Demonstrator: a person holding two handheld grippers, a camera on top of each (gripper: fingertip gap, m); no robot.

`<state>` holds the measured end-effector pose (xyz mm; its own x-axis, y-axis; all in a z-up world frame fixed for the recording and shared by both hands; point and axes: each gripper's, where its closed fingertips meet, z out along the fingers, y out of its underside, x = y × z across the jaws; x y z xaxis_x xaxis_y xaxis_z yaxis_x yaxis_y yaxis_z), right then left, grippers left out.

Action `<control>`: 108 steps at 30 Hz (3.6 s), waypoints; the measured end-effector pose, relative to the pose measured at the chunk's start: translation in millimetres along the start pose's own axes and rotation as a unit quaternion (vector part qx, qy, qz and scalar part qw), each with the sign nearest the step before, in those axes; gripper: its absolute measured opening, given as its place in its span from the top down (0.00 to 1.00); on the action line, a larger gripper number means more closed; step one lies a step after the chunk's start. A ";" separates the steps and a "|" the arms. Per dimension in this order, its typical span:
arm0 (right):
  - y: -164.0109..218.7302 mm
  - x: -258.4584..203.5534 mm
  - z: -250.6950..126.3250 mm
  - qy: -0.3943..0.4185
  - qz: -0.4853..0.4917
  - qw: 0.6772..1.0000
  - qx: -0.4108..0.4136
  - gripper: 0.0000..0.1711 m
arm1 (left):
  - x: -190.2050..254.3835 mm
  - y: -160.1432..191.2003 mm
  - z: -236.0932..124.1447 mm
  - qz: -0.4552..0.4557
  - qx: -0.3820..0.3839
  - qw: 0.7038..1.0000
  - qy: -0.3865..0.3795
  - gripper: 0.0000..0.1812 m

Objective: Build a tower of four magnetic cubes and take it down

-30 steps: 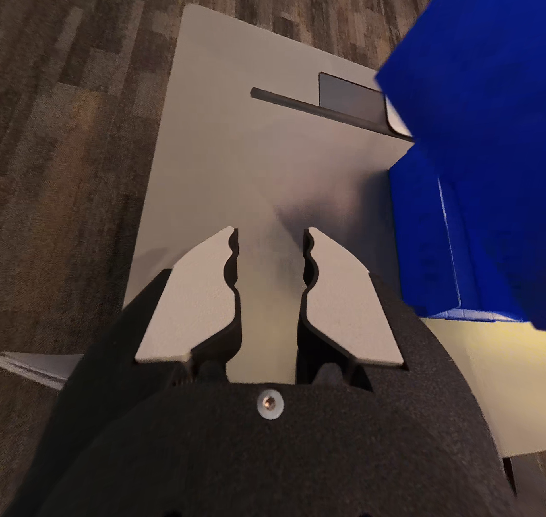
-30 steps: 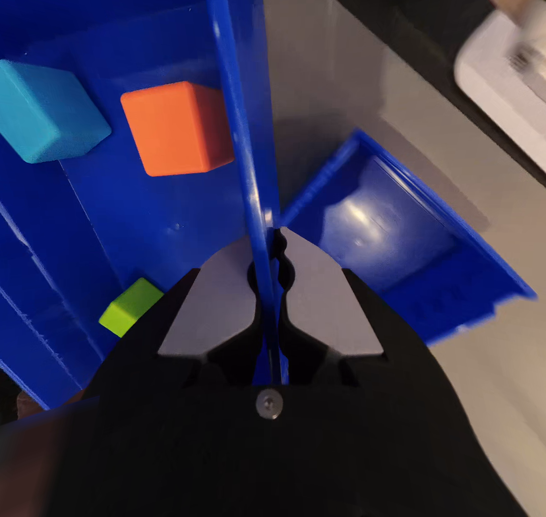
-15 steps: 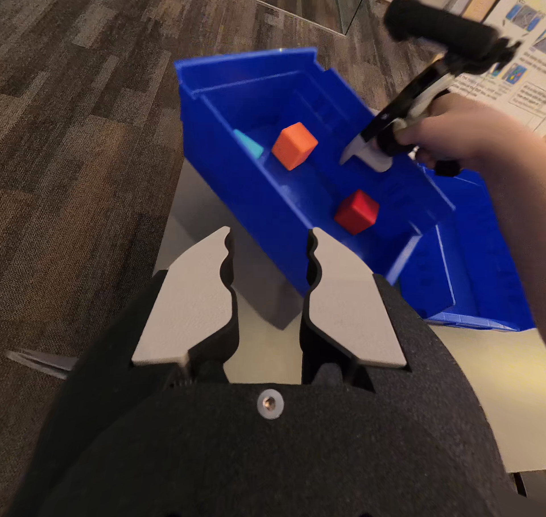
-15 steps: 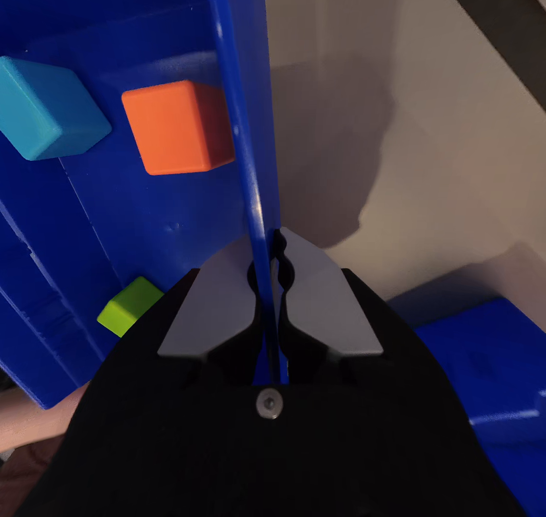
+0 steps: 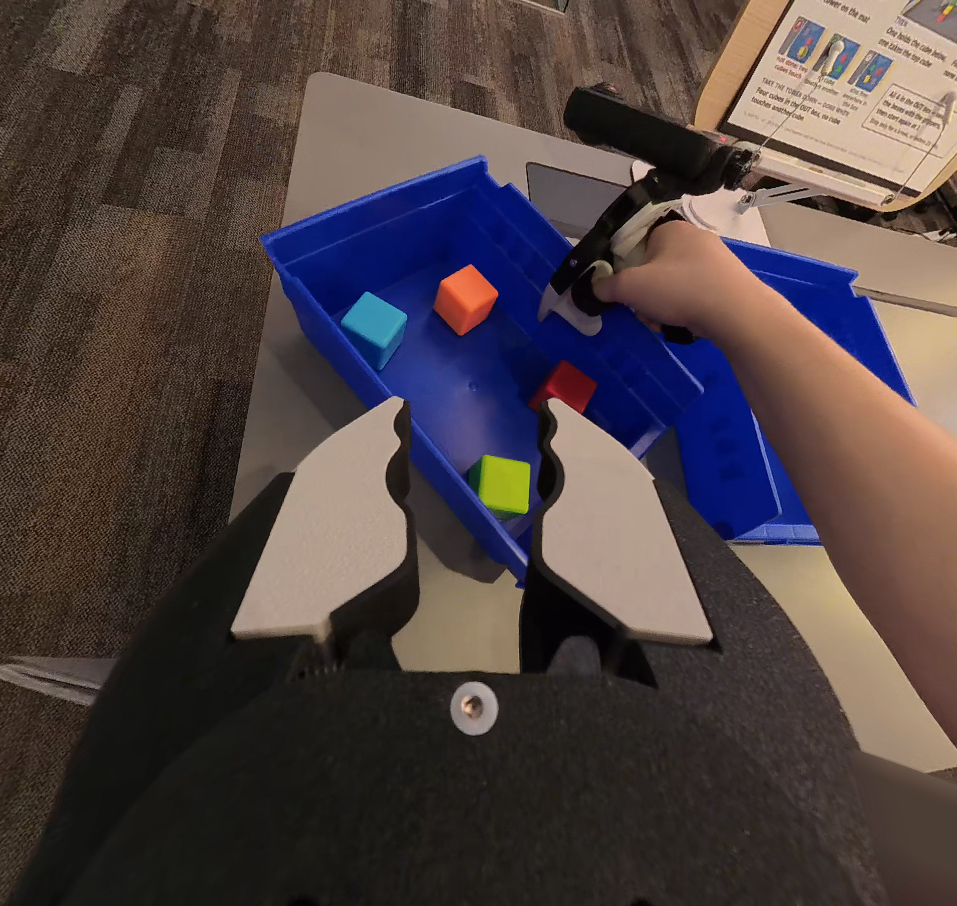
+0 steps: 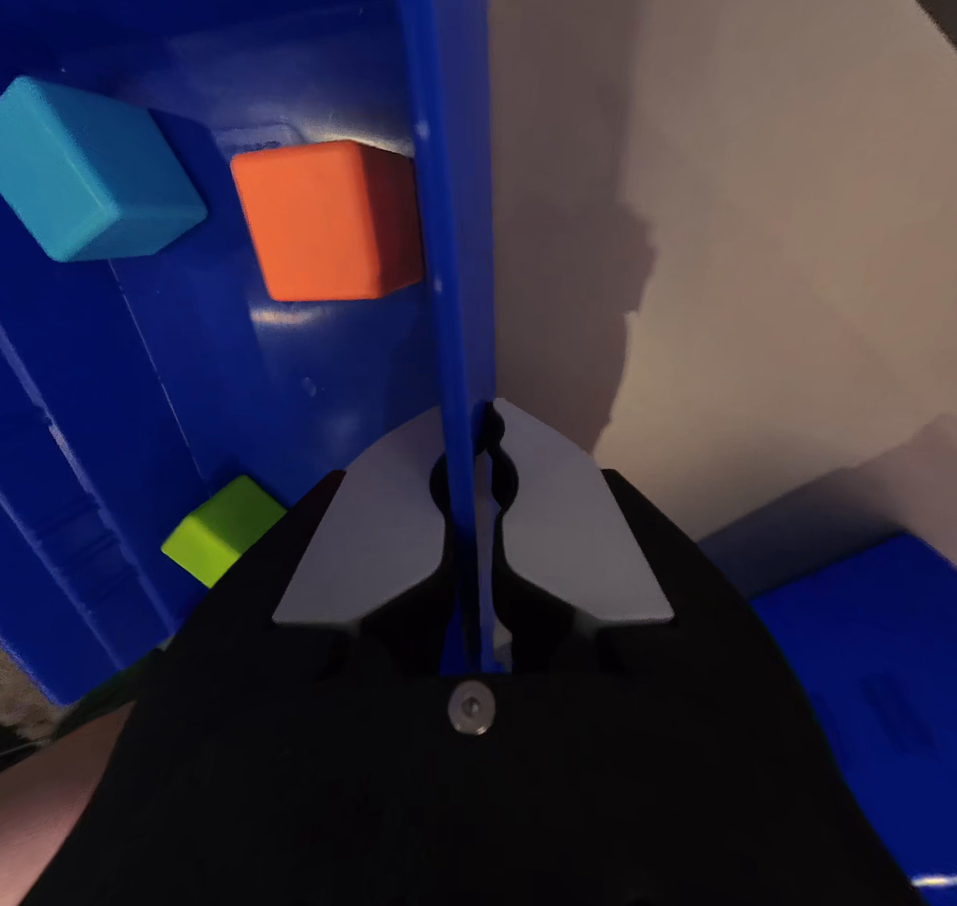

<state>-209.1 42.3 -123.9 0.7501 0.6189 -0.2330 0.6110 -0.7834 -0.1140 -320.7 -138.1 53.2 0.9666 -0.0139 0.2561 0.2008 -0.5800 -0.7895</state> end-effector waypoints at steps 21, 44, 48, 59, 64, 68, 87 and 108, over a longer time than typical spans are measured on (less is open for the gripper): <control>227.9 244.5 -163.7 0.147 0.099 0.966 0.189 0.53 | 33.8 -6.1 10.9 0.027 -0.005 0.999 0.025 0.74; 299.0 350.5 -126.4 0.037 0.169 0.984 0.052 0.96 | 64.6 -8.5 22.2 0.093 -0.029 0.995 -0.014 0.76; 339.2 399.7 -142.2 0.042 0.210 0.974 0.067 0.96 | 70.6 -11.2 26.3 0.104 -0.029 0.994 -0.021 0.76; 423.9 497.1 -174.4 0.072 0.274 0.953 0.106 0.96 | 94.7 -15.7 29.1 0.145 -0.027 0.988 -0.053 0.75; 439.1 508.7 -178.7 0.066 0.268 0.956 0.103 0.95 | 98.1 -16.0 32.4 0.151 -0.029 0.986 -0.061 0.75; 442.6 510.4 -179.6 0.064 0.268 0.955 0.110 0.96 | 89.7 -11.9 34.1 0.141 -0.042 0.987 -0.069 0.75; 386.1 470.0 -349.0 0.326 0.197 0.789 0.482 0.66 | -28.2 29.7 69.1 -0.032 -0.140 0.980 -0.137 0.67; 369.5 433.1 -352.7 0.259 0.135 0.793 0.534 0.67 | -53.6 96.9 134.2 -0.022 -0.329 0.931 -0.156 0.88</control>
<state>430.8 41.0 73.7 0.9897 0.1432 0.0080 0.0541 -0.3211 -0.9455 -331.6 -84.3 -111.8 0.9796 0.1996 0.0241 0.1994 -0.9492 -0.2434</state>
